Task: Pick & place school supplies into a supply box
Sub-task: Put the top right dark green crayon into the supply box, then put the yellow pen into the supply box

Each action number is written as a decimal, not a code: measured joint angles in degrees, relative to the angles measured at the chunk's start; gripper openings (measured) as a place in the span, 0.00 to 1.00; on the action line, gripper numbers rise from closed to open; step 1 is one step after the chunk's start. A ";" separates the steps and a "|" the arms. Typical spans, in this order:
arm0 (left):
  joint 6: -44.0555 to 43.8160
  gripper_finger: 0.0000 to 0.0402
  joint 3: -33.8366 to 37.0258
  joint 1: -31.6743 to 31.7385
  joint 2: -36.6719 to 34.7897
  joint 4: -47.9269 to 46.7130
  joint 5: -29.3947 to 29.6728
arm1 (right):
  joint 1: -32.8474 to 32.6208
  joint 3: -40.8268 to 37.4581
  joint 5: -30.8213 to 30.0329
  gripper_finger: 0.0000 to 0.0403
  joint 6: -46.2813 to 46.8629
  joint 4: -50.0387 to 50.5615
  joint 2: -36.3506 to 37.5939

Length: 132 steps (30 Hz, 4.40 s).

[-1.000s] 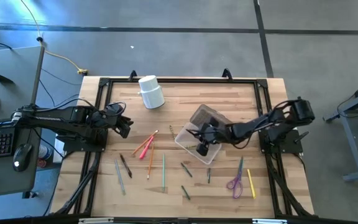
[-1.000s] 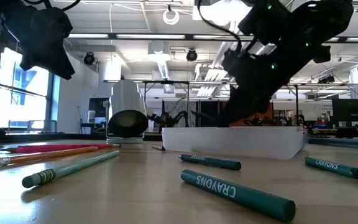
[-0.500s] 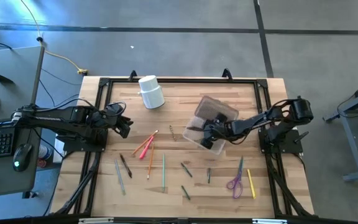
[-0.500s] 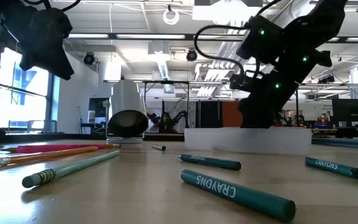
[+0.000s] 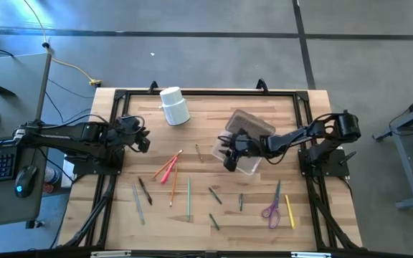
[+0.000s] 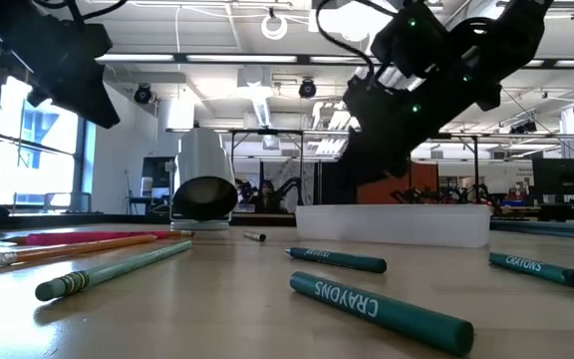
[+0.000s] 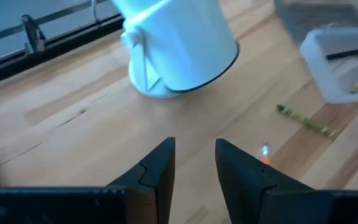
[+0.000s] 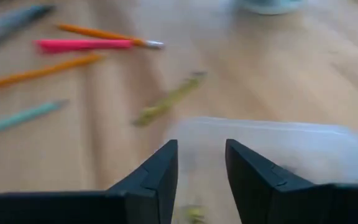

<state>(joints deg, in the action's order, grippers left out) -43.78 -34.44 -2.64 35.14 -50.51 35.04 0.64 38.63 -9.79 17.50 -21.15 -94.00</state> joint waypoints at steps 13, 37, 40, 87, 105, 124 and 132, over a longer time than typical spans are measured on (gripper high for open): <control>-0.01 0.37 0.00 -0.01 0.00 -1.35 -3.00 | -12.39 11.17 1.74 0.29 14.94 24.49 0.00; -0.02 0.37 0.00 -0.01 0.00 -0.54 -0.39 | -26.23 27.96 13.85 0.29 69.44 59.16 -10.76; -0.01 0.37 0.00 -0.01 0.00 -0.55 -0.39 | -25.70 27.93 11.93 0.29 69.08 58.23 -11.78; -0.02 0.37 -0.02 0.01 0.00 -0.03 -0.87 | -18.18 32.91 -1.18 0.03 40.22 62.43 -8.81; -0.04 0.37 -0.02 0.01 -0.02 1.09 0.12 | 0.10 25.22 -1.37 0.05 9.41 57.84 -5.75; -0.04 0.37 -0.02 0.01 0.42 0.93 -7.45 | -1.54 31.77 7.41 0.26 16.28 74.41 -5.60; -0.04 0.37 -0.02 -0.01 5.68 0.95 -12.04 | -10.18 33.48 17.55 0.26 33.92 82.72 -5.53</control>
<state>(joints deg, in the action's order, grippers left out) -43.81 -34.46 -2.66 40.82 -49.56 23.00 -9.54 72.11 7.76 51.42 61.57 -99.53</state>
